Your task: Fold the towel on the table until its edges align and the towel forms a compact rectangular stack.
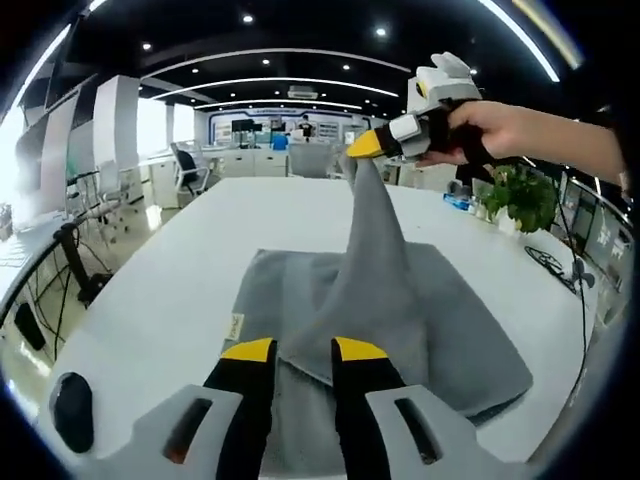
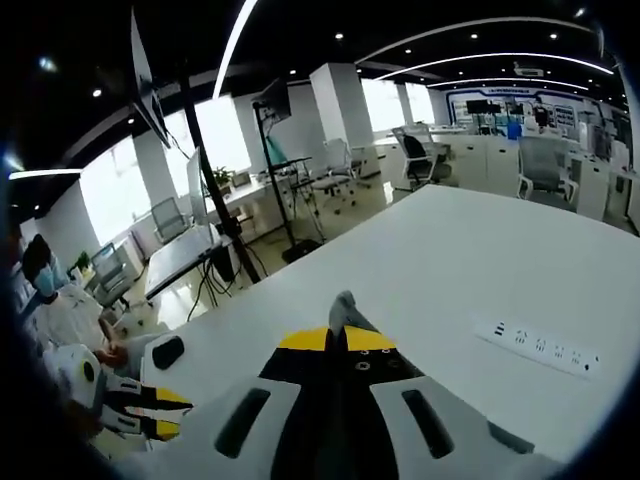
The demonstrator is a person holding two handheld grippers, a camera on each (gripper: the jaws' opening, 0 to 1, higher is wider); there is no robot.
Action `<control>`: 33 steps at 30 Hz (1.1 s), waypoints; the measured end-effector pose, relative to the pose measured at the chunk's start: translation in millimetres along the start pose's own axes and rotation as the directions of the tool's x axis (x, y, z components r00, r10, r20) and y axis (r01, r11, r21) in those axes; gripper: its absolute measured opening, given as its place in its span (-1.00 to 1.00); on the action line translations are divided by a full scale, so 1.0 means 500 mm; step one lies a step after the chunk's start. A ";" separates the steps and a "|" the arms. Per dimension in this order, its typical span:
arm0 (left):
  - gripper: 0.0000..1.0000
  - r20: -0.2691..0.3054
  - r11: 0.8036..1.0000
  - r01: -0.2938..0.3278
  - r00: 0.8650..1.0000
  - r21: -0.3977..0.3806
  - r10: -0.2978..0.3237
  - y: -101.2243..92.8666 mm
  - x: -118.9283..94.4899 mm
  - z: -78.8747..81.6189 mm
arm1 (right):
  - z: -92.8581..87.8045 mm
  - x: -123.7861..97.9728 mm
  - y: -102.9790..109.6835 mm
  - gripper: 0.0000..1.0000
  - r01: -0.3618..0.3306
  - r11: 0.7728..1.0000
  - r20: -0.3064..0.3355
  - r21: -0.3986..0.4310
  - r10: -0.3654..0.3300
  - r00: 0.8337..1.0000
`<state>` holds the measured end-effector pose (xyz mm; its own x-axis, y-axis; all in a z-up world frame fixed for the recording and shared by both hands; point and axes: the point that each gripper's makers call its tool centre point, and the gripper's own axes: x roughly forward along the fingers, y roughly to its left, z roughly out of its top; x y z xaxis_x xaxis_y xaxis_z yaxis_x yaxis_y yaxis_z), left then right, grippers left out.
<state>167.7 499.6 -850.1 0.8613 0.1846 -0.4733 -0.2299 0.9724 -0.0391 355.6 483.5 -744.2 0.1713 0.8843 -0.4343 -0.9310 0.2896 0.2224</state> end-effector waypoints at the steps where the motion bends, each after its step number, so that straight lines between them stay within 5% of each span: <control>1: -0.52 -0.004 1.000 0.001 1.000 0.001 -0.001 0.002 0.006 -0.004 | -0.001 0.000 -0.001 -0.99 -0.001 1.000 0.000 0.001 0.001 1.000; 14: -0.52 -0.100 0.999 0.011 0.995 0.049 -0.006 0.015 0.091 -0.058 | -0.027 0.009 -0.020 -0.99 -0.002 1.000 -0.019 0.018 0.002 1.000; 23: -0.53 -0.153 1.000 0.030 0.988 0.004 -0.029 0.020 0.136 -0.096 | -0.031 0.018 -0.028 -0.99 -0.009 0.999 -0.015 0.031 0.010 1.000; 33: -0.69 -0.142 1.000 0.011 0.990 0.017 -0.009 0.024 0.138 -0.094 | -0.030 0.015 -0.031 -0.99 -0.008 0.999 -0.010 0.049 0.008 1.000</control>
<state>203.0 517.4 -924.6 0.7902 0.1540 -0.5932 -0.2122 0.9768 -0.0292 366.5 480.1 -764.0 0.1605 0.8832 -0.4407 -0.9154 0.3002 0.2683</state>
